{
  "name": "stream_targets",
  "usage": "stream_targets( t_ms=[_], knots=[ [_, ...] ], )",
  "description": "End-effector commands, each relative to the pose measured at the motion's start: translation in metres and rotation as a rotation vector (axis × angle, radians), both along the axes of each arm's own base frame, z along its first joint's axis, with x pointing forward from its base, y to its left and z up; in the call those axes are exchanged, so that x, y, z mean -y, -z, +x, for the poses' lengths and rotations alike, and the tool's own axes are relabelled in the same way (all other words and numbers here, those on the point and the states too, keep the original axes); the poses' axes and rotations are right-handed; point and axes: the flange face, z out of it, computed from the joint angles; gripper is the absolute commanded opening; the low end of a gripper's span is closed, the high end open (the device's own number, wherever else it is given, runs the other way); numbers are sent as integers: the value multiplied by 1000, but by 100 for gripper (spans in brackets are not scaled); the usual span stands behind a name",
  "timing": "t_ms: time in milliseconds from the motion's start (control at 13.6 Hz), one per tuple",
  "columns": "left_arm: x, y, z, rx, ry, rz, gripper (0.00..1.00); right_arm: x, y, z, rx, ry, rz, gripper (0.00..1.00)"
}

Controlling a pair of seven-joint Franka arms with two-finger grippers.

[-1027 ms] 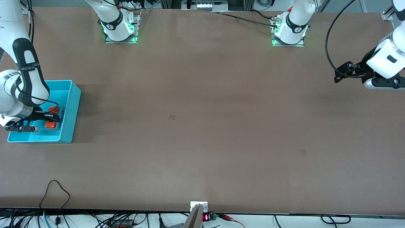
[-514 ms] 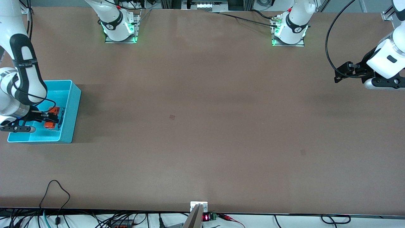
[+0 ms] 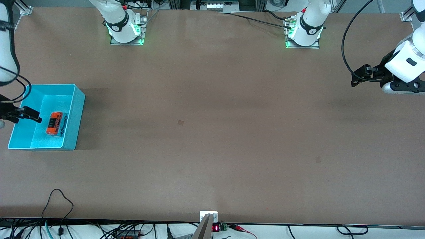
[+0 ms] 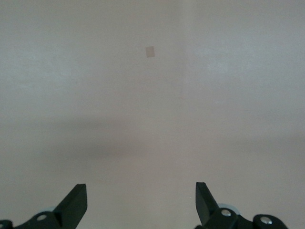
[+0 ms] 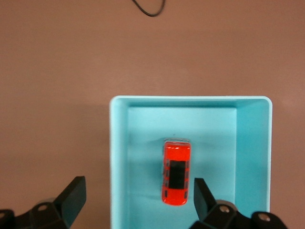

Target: Wind up bus and store in blue box

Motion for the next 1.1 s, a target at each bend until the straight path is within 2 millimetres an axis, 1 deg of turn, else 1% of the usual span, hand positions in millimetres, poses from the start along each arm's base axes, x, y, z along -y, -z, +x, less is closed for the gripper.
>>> stream_targets(
  t_ms=[0,147,293,367,440,514,587,660,734,807,954,1027],
  knots=[
    [-2,-6,2,-5,-13,-15,100,-45,-37,14,-17,5,56,100],
    [-1,-6,2,-5,-10,-16,100,-76,-64,19,-33,49,76,100],
    [-1,-6,2,-5,-10,-16,100,-103,-91,17,-49,74,93,100],
    [-1,-6,2,-5,-11,-15,100,-123,-105,15,-66,73,99,100],
    [-1,-6,2,-5,-10,-16,100,-136,-119,12,-75,80,105,100],
    [-1,-6,2,-5,-10,-16,100,-143,-127,9,-85,96,98,100],
    [-2,-6,2,-5,-13,-15,100,-145,-136,6,-76,103,84,100],
    [-1,-6,2,-5,-10,-16,100,-141,-138,4,-80,105,80,100],
    [-2,-6,2,-5,-11,-16,100,-135,-141,-3,-100,111,79,100],
    [-1,-6,2,-5,-10,-16,100,-127,-141,-7,-121,122,77,100],
    [-1,-6,2,-5,-10,-16,100,-130,-157,-15,-94,108,29,100],
    [-1,-6,2,-5,-10,-16,100,-132,-159,-20,-95,101,-4,100]
  ],
)
